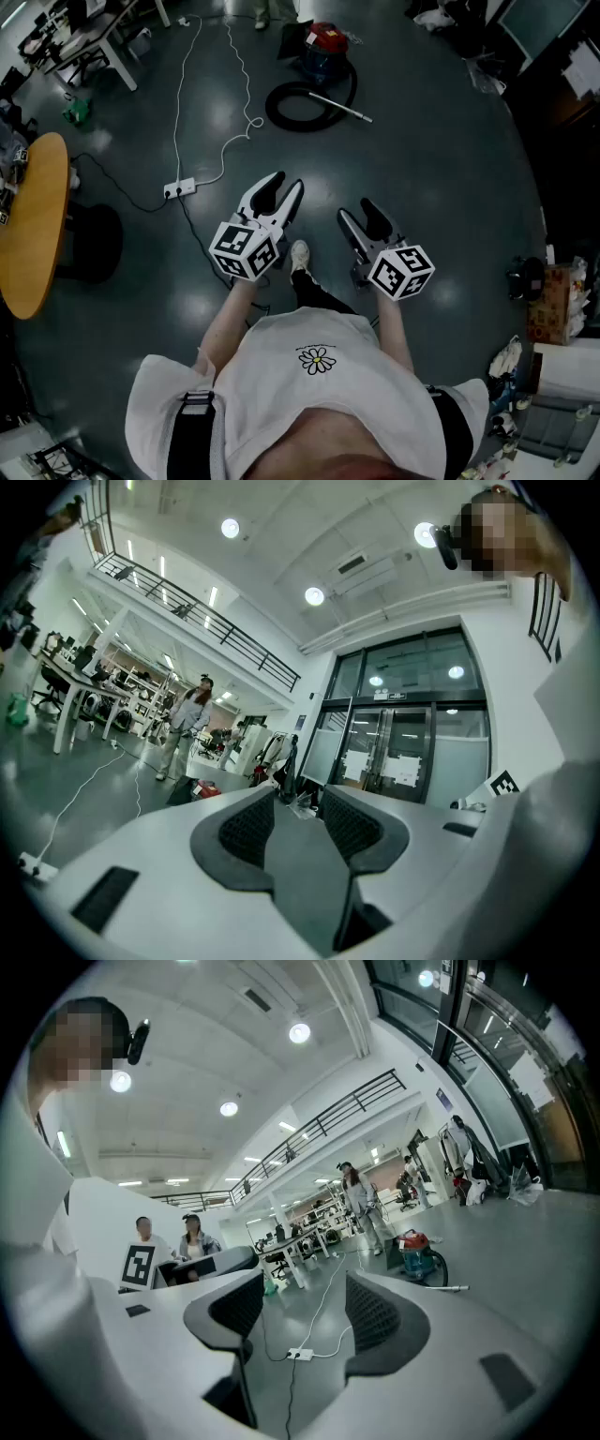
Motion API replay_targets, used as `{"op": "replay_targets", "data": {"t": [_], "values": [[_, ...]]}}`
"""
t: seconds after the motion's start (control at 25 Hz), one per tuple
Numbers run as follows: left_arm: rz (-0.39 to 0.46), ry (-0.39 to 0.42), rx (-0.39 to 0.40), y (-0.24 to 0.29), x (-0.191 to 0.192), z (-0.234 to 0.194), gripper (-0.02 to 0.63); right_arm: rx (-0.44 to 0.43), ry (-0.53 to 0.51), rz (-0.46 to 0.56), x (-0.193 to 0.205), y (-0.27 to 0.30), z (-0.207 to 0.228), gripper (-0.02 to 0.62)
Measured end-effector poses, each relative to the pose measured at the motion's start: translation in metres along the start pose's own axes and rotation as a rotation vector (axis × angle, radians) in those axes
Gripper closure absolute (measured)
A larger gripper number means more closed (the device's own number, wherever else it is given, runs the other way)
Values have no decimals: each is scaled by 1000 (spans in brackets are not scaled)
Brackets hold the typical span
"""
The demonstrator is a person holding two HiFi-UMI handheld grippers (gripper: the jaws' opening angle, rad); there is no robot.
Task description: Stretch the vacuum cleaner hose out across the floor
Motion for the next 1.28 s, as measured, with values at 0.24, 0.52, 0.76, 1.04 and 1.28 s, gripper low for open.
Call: {"op": "replay_targets", "data": {"t": [0.24,0.52,0.76,1.04,1.28], "values": [[-113,-54,-7,68,-14,-72,434,69,85,-94,-40,95,55,310],[-157,-137,-105,129,-5,-166,434,1,27,-216,-68,221,95,310],[-192,-179,-132,209,9,-278,434,49,68,-267,-70,331,148,310],[-199,-161,-67,351,-31,-414,434,100,87,-230,-156,473,214,310],[-225,-143,-49,449,-56,-489,434,170,42,-268,-199,551,286,310]]}}
Point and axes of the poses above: the fingertips, and each gripper's own axes: y forward along the fingers, z to its right, x out of its underside, the point moved 7 cm from there along -y, backward along the fingers, and after that the axes turned 10 degrees about x, right-handed, at the moved point
